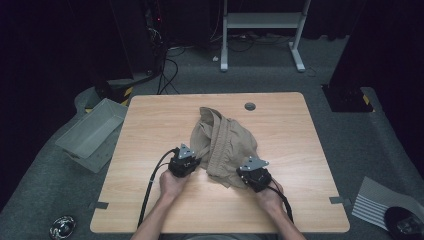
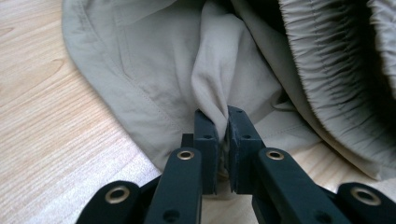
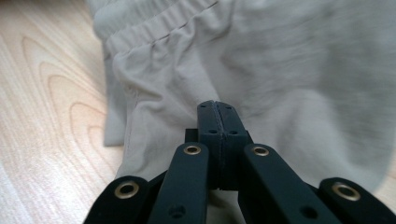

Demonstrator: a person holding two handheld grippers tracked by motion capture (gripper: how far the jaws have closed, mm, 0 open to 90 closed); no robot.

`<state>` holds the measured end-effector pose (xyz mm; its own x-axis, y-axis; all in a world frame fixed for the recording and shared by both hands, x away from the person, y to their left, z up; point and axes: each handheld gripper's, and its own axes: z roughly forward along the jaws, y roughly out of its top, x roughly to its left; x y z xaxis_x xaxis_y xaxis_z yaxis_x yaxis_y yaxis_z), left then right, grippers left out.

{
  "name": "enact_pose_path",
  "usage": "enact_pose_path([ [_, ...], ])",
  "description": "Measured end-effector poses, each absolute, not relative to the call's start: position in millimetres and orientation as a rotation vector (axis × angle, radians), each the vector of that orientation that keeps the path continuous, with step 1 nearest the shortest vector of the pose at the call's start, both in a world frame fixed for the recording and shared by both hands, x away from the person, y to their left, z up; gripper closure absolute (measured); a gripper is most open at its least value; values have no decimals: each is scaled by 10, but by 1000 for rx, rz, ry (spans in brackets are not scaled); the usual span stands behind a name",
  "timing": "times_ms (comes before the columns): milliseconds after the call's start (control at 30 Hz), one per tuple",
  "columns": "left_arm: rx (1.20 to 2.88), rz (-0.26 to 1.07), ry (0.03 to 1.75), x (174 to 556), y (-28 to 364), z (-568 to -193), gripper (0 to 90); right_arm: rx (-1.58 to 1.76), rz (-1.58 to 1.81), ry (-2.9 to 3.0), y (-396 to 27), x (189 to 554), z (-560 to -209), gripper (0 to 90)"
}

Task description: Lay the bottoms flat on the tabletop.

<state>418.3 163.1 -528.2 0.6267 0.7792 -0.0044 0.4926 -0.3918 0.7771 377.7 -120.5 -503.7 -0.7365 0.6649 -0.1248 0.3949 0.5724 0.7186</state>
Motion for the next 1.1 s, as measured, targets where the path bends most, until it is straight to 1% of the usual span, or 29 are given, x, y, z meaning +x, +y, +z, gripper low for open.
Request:
enact_pose_path([
  [167,2052,444,994,4157,1675,-5281,843,889,968,2386,-1321,3808,-4994,900],
  [400,2027,431,1008,4149,1716,-5280,844,1027,934,2304,-1638,3955,-5009,900],
  [467,2015,445,1011,4136,1718,-5278,822,1051,916,2287,-1674,3969,-5018,892],
  [533,2001,463,1013,4131,1718,-5270,713,1032,931,2280,-1650,3929,-5004,773],
  [567,2001,463,1013,4131,1718,-5270,643,1032,931,2280,-1650,3929,-5004,773],
  [600,1992,475,1008,4125,1702,-5266,586,983,980,2291,-1580,3856,-4970,647],
  [633,1992,475,1008,4125,1702,-5266,554,951,991,2300,-1537,3830,-4960,612],
  [667,2001,487,996,4120,1681,-5271,537,929,996,2311,-1488,3807,-4956,581],
  [700,2001,487,996,4120,1681,-5271,539,929,996,2311,-1488,3807,-4956,581],
  [733,2006,482,986,4119,1672,-5273,558,887,993,2349,-1394,3796,-4969,548],
  [767,2008,476,984,4120,1675,-5273,590,883,986,2364,-1351,3799,-4989,543],
  [800,2008,476,984,4120,1675,-5273,628,883,986,2364,-1351,3799,-4989,543],
  [867,2007,444,993,4131,1693,-5275,701,907,943,2419,-1278,3876,-5096,595],
  [967,2008,422,995,4137,1707,-5277,786,941,939,2461,-1293,3957,-5178,766],
  [1033,2011,419,992,4136,1706,-5277,823,927,927,2468,-1300,3964,-5164,871],
  [1100,2021,423,980,4129,1701,-5277,838,909,909,2464,-1296,3953,-5158,885],
])
